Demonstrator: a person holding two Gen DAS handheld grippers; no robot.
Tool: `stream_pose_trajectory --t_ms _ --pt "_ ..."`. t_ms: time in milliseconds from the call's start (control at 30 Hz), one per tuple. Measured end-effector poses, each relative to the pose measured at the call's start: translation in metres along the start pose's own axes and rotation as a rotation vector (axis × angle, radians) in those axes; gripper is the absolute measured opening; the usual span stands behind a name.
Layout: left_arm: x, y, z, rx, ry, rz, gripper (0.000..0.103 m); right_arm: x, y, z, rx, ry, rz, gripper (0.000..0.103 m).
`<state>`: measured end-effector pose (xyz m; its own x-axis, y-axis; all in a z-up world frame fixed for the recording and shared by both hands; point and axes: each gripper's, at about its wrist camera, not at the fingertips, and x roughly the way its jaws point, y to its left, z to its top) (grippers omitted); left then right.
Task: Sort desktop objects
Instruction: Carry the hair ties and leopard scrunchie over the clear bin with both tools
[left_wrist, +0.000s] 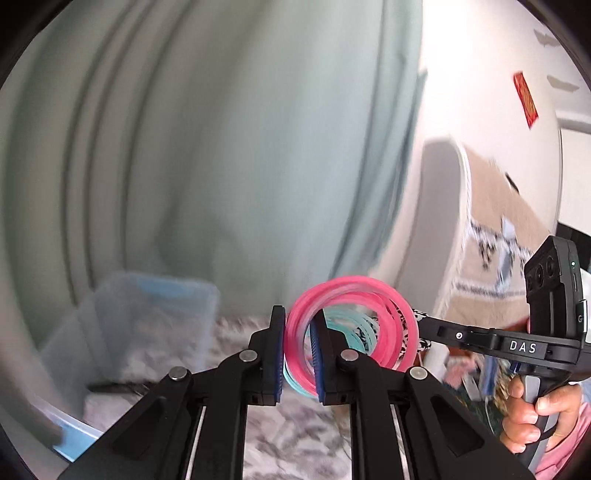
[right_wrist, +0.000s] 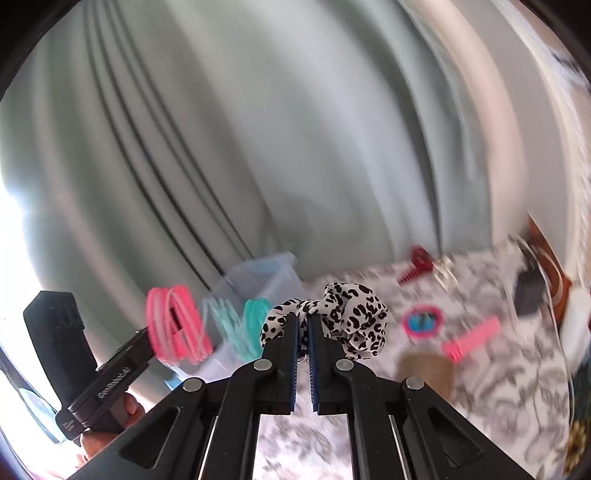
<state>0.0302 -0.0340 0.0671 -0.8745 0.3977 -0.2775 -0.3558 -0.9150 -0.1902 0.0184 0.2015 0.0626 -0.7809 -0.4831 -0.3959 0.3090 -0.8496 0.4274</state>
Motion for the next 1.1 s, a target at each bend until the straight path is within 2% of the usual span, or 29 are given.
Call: stream_pose_trajectory --t_ms 167,300,433,633,800,1100 --pt "-0.027 0.036 0.012 -0.027 -0.071 0.12 0.013 0.019 0.041 0.023 -0.081 -0.024 0.096 0.006" --pt "-0.034 0.07 0.007 -0.075 -0.06 0.229 0.013 0.044 0.069 0.026 -0.132 0.005 0.166 0.006" --pt "-0.033 0.1 -0.004 -0.137 -0.029 0.289 0.013 0.082 0.09 0.017 -0.157 0.081 0.226 0.006" --pt "-0.023 0.125 -0.016 -0.179 0.006 0.328 0.013 0.132 0.105 -0.001 -0.174 0.183 0.284 0.006" --pt "-0.003 0.141 -0.025 -0.197 0.052 0.342 0.013 0.163 0.106 -0.013 -0.18 0.249 0.298 0.006" --pt "0.041 0.162 -0.046 -0.214 0.169 0.361 0.013 0.214 0.081 -0.036 -0.125 0.378 0.267 0.007"
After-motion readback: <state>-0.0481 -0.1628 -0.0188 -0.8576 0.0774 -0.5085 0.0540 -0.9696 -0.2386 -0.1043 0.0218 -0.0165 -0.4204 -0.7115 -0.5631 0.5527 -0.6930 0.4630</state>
